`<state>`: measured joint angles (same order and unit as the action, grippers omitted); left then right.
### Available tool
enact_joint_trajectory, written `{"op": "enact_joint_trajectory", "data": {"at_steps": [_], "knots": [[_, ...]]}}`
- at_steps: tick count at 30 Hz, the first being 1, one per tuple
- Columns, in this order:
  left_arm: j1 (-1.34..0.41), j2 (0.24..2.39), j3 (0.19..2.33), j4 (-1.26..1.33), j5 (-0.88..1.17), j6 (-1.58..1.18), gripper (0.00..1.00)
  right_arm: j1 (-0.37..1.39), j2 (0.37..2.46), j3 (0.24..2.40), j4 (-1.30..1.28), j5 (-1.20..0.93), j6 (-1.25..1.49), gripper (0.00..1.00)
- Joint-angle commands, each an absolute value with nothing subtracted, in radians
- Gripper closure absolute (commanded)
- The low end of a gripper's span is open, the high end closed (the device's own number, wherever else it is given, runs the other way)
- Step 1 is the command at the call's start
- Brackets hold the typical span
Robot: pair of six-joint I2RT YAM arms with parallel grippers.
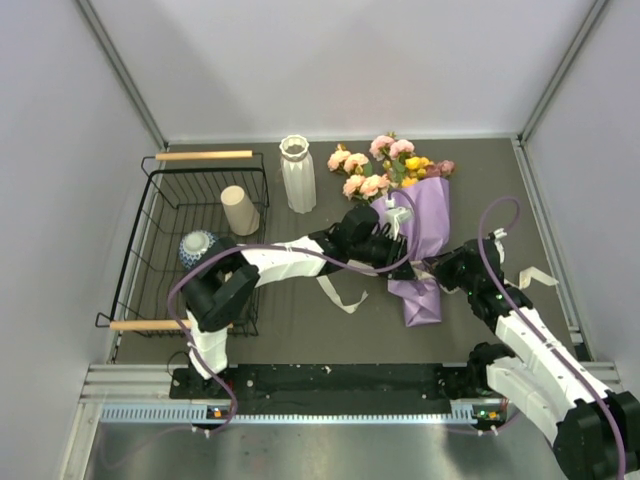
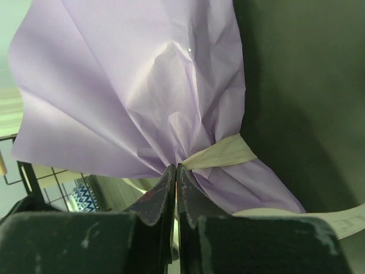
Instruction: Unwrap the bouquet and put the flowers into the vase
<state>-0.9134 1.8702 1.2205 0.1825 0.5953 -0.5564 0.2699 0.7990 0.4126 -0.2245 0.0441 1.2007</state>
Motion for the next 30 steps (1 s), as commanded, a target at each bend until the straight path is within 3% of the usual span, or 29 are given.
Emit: {"op": "enact_joint_trajectory", "data": {"at_steps": [1,13,30], "knots": [[-0.917,1.936,1.261,0.256,0.635,-0.592,0.71,0.265,0.778,0.434,-0.134,0.003,1.235,1.00],[-0.919,2.025,1.193,0.246,0.560,-0.594,0.79,0.265,0.807,0.505,-0.106,-0.005,1.235,1.00],[-0.890,2.020,1.206,0.158,0.485,-0.545,0.79,0.265,0.660,0.623,-0.222,0.124,1.186,1.00]]}}
